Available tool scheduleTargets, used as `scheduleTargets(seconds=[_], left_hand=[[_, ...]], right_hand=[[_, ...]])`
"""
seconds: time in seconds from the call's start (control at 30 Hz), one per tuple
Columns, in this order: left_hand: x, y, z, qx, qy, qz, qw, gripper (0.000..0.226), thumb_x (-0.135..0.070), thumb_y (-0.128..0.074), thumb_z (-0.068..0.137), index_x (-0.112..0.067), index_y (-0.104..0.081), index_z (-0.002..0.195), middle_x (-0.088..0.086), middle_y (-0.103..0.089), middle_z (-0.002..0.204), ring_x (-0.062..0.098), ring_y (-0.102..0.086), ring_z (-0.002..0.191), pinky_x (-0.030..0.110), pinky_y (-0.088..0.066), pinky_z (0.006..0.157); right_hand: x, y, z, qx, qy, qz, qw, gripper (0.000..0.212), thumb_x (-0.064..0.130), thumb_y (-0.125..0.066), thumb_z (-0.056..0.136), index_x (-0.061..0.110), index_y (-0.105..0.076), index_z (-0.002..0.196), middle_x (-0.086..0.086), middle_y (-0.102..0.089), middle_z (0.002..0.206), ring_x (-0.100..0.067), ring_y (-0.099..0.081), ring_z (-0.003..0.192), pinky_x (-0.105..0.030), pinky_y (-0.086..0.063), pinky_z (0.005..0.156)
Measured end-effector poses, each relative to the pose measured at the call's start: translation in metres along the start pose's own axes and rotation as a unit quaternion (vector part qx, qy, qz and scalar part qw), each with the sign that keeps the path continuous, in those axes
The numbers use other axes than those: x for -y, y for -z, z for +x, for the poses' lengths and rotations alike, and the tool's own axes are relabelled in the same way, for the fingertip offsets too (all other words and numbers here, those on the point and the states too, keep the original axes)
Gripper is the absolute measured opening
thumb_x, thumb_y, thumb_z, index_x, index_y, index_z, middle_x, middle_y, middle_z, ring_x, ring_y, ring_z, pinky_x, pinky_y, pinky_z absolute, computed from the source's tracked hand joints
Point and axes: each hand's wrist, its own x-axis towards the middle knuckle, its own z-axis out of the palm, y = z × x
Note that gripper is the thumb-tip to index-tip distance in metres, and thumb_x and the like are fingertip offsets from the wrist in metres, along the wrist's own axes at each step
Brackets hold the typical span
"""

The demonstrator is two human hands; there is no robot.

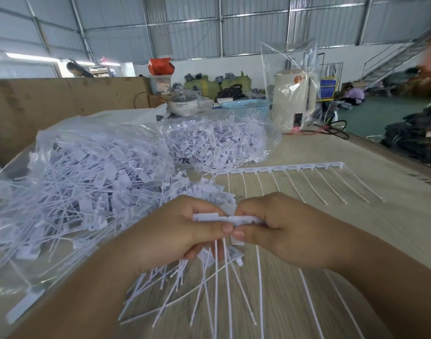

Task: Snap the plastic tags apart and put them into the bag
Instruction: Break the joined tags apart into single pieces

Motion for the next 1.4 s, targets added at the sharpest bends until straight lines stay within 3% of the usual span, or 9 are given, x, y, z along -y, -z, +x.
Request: scheduleTargets(seconds=[0.1, 0.23, 0.33, 0.43, 0.7, 0.87, 1.03, 1.17, 1.4], left_hand=[[-0.001, -0.007, 0.003, -0.048, -0.021, -0.039, 0.998, 0.026, -0.049, -0.064, 0.075, -0.027, -0.073, 0.085, -0.004, -0.053, 0.045, 0.01, -0.043, 0.04, 0.019, -0.033, 0.046], [-0.001, -0.012, 0.006, -0.081, -0.045, -0.125, 0.988, 0.026, -0.038, -0.065, 0.076, -0.016, -0.073, 0.087, 0.002, -0.054, 0.047, 0.009, -0.043, 0.038, 0.016, -0.034, 0.042], [0.0, -0.015, 0.009, -0.096, -0.058, -0.195, 0.974, 0.028, -0.037, -0.068, 0.072, -0.013, -0.072, 0.087, 0.013, -0.063, 0.061, 0.012, -0.043, 0.039, 0.016, -0.033, 0.041], [0.001, -0.019, 0.011, -0.104, -0.073, -0.239, 0.963, 0.028, -0.037, -0.069, 0.071, -0.014, -0.072, 0.086, 0.012, -0.066, 0.062, 0.012, -0.044, 0.038, 0.017, -0.032, 0.039], [-0.002, -0.03, 0.014, -0.162, -0.071, -0.313, 0.933, 0.017, -0.038, -0.069, 0.067, -0.026, -0.076, 0.076, 0.011, -0.064, 0.059, 0.011, -0.041, 0.037, 0.018, -0.031, 0.037], [-0.004, -0.028, 0.014, -0.153, -0.06, -0.317, 0.934, 0.014, -0.036, -0.07, 0.068, -0.025, -0.076, 0.074, 0.014, -0.065, 0.061, 0.011, -0.041, 0.038, 0.019, -0.03, 0.037], [-0.005, -0.024, 0.013, -0.107, -0.043, -0.346, 0.931, 0.01, -0.027, -0.069, 0.07, -0.019, -0.074, 0.069, 0.014, -0.062, 0.057, 0.011, -0.041, 0.037, 0.017, -0.027, 0.037], [-0.004, -0.024, 0.012, -0.093, -0.022, -0.377, 0.921, 0.013, -0.022, -0.067, 0.071, -0.009, -0.068, 0.075, 0.014, -0.06, 0.055, 0.011, -0.04, 0.036, 0.016, -0.028, 0.035], [-0.004, -0.025, 0.015, -0.08, 0.012, -0.413, 0.907, 0.018, -0.021, -0.066, 0.069, -0.006, -0.067, 0.078, 0.011, -0.057, 0.054, 0.009, -0.04, 0.035, 0.014, -0.027, 0.035]], right_hand=[[-0.001, 0.0, 0.001, -0.033, 0.002, 0.0, 0.999, 0.031, 0.033, -0.058, 0.094, 0.035, -0.044, 0.066, 0.011, -0.046, 0.057, -0.006, -0.045, 0.053, -0.022, -0.031, 0.053], [-0.001, -0.003, 0.001, -0.088, 0.022, 0.021, 0.996, 0.031, 0.032, -0.057, 0.095, 0.04, -0.046, 0.067, 0.015, -0.05, 0.059, -0.006, -0.048, 0.055, -0.021, -0.034, 0.052], [0.001, -0.006, 0.002, -0.123, 0.035, 0.019, 0.992, 0.023, 0.038, -0.053, 0.091, 0.044, -0.05, 0.069, 0.018, -0.053, 0.061, -0.007, -0.05, 0.057, -0.019, -0.037, 0.053], [0.003, -0.009, 0.003, -0.158, 0.043, 0.01, 0.986, 0.024, 0.037, -0.051, 0.09, 0.049, -0.051, 0.069, 0.02, -0.054, 0.062, -0.006, -0.051, 0.057, -0.017, -0.036, 0.053], [0.002, -0.018, 0.006, -0.221, 0.024, -0.004, 0.975, 0.025, 0.037, -0.049, 0.091, 0.019, -0.053, 0.073, 0.012, -0.044, 0.055, -0.009, -0.046, 0.054, -0.028, -0.036, 0.052], [0.0, -0.017, 0.007, -0.202, 0.024, 0.01, 0.979, 0.025, 0.03, -0.054, 0.094, 0.014, -0.057, 0.076, 0.009, -0.048, 0.058, -0.011, -0.047, 0.054, -0.033, -0.039, 0.053], [0.002, -0.009, 0.004, -0.167, 0.036, 0.05, 0.984, 0.021, 0.036, -0.051, 0.091, 0.029, -0.057, 0.072, 0.007, -0.052, 0.058, -0.014, -0.048, 0.053, -0.034, -0.041, 0.054], [0.002, -0.008, 0.003, -0.148, 0.051, 0.074, 0.985, 0.019, 0.028, -0.053, 0.095, 0.025, -0.059, 0.077, 0.025, -0.055, 0.062, -0.006, -0.049, 0.054, -0.017, -0.037, 0.053], [0.001, -0.008, 0.003, -0.131, 0.06, 0.108, 0.984, 0.022, 0.017, -0.054, 0.097, 0.026, -0.058, 0.078, 0.03, -0.058, 0.066, -0.001, -0.05, 0.055, -0.01, -0.035, 0.055]])
